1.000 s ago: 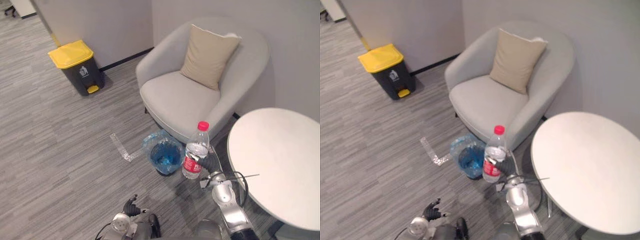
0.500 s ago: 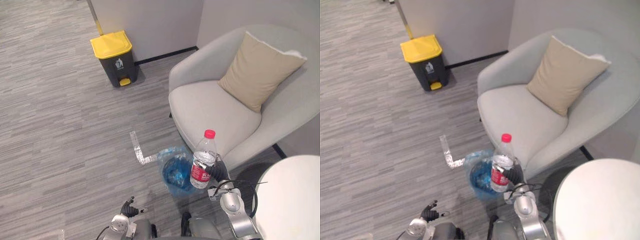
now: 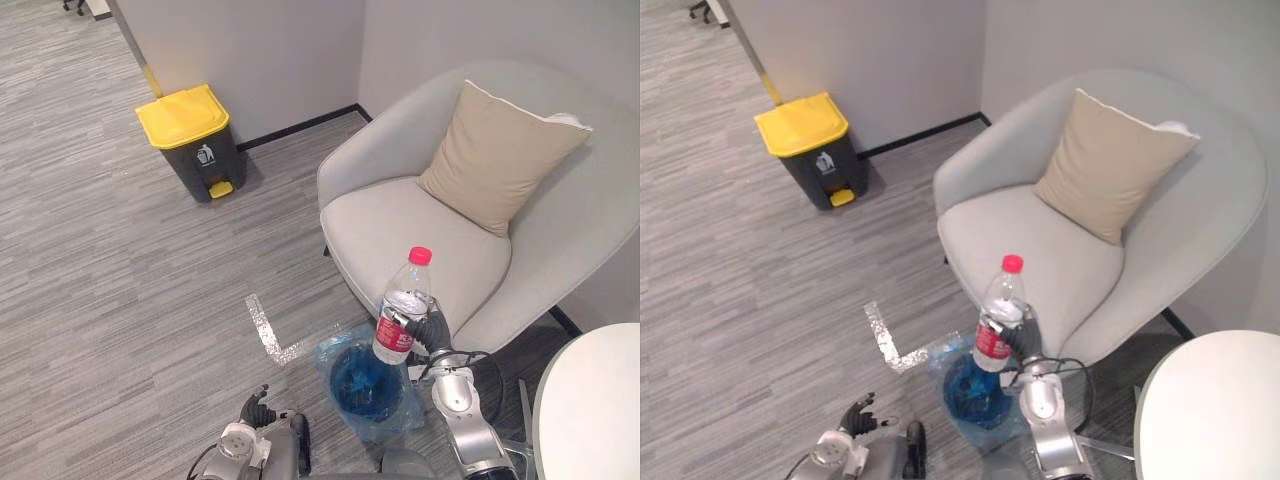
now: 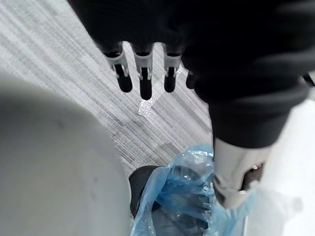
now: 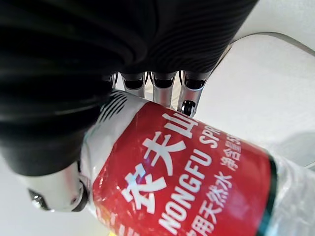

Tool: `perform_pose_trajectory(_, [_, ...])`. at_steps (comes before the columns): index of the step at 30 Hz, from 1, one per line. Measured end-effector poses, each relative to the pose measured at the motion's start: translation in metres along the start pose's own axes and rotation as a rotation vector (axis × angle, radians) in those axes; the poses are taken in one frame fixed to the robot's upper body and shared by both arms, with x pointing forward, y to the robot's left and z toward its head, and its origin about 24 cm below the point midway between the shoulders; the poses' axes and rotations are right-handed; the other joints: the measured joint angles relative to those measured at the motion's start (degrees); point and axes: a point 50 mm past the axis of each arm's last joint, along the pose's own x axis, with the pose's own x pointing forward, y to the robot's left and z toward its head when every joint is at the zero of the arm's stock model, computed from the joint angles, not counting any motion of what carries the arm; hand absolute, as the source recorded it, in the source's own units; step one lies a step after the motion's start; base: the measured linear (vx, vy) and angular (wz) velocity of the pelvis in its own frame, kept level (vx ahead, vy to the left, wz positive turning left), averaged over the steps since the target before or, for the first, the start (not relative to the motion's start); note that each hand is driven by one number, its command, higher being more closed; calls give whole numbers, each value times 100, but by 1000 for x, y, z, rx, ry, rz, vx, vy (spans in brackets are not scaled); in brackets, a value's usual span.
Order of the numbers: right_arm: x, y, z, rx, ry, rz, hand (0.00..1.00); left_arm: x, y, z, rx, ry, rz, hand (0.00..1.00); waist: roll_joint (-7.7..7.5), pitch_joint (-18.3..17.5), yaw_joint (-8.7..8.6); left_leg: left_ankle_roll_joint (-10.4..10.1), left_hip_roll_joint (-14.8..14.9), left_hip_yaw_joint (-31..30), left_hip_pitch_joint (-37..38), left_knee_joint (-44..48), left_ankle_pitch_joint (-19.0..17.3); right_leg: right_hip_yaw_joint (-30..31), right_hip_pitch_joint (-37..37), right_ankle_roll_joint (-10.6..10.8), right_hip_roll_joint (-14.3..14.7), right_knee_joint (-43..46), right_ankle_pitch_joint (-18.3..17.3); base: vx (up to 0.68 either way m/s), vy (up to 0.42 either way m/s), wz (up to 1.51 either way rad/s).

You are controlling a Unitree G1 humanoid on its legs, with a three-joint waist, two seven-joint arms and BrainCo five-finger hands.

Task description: Gather rubbish on tea table into small bin, then transfer packed bag to large trash can.

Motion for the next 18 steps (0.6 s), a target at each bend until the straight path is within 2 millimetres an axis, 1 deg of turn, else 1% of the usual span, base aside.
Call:
perform_pose_trajectory(1, [-1, 3, -12, -26, 47, 22, 100, 0, 0, 0, -1, 1, 2, 0, 5, 4, -16, 0, 30, 101, -18, -12, 0, 58, -78, 6, 6, -15, 4, -59, 8, -54])
perform_pose_trajectory(3, [-4, 9, -25, -68, 99, 49, 100, 0, 1, 0, -7, 1, 12, 0, 33, 6, -22, 0, 81, 194, -160, 42, 0, 149, -255, 6, 40, 67, 5, -93, 4, -35])
perform_pose_trajectory(4, [-3, 9, -28, -85, 108, 53, 100, 1, 2, 1, -14, -4, 17, 0, 57, 33, -30, 0, 111, 202, -295, 129, 0, 151, -396, 11, 68, 161, 7, -108, 13, -15])
perform_pose_trajectory(6, [5, 4, -28, -127, 103, 51, 100, 4, 7, 12, -39, -43, 49, 0, 134, 268, -26, 49, 244, 202, -751, 586, -37, 179, -890, 13, 173, 630, 14, -150, 13, -12])
perform_pose_trajectory(7, [10, 4, -24, -141, 88, 56, 100, 5, 10, 17, -53, -58, 62, 0, 165, 385, -20, 69, 302, 207, -903, 740, -53, 177, -1079, 15, 204, 844, 13, -216, 8, -14])
perform_pose_trajectory(9, [26, -3, -10, -190, 22, 40, 100, 8, 16, 30, -93, -98, 95, 0, 216, 664, -6, 101, 393, 229, -1316, 1082, -158, 158, -1664, 77, 235, 1436, -66, -295, 4, -19])
perform_pose_trajectory(10, [36, -5, 1, -211, -23, 26, 100, 10, 20, 41, -124, -129, 111, 0, 225, 799, 32, 94, 401, 263, -1660, 1368, -265, 155, -2053, 107, 212, 1782, -206, -295, 5, -24])
perform_pose_trajectory(11, [40, -5, 6, -215, -43, 23, 100, 11, 22, 45, -142, -142, 120, 0, 217, 828, 58, 69, 399, 301, -1875, 1540, -331, 137, -2260, 102, 162, 1898, -326, -327, 16, -23])
perform_pose_trajectory(12, [46, -6, 14, -219, -71, 16, 100, 12, 25, 52, -167, -164, 132, 0, 227, 918, 73, 88, 399, 336, -2112, 1728, -357, 109, -2442, 112, 110, 1970, -493, -252, 9, -16])
perform_pose_trajectory(13, [51, -7, 21, -228, -97, 16, 100, 13, 26, 61, -180, -187, 145, 0, 256, 1008, 83, 94, 415, 353, -2328, 1901, -361, 102, -2622, 142, 81, 2032, -620, -306, 26, -9])
perform_pose_trajectory(14, [56, -7, 29, -240, -130, 21, 100, 14, 26, 69, -215, -210, 151, 0, 346, 1096, 93, 115, 460, 347, -2634, 2054, -372, 63, -2937, 135, 74, 2233, -617, -283, 47, -1])
perform_pose_trajectory(15, [58, -7, 32, -245, -140, 22, 100, 14, 26, 73, -229, -220, 151, 0, 363, 1126, 92, 109, 470, 346, -2753, 2089, -368, 52, -3066, 131, 70, 2296, -618, -317, 40, 15])
perform_pose_trajectory(17, [63, -9, 41, -254, -168, 19, 100, 14, 28, 92, -254, -280, 158, 0, 359, 1242, 119, 55, 522, 366, -3157, 2084, -317, -22, -3494, 87, 57, 2414, -562, -248, 4, 23])
perform_pose_trajectory(18, [67, -9, 49, -254, -195, 13, 100, 14, 34, 103, -258, -317, 179, 0, 305, 1275, 150, -7, 565, 421, -3402, 2031, -280, -43, -3762, 52, 38, 2416, -497, -205, 13, 15])
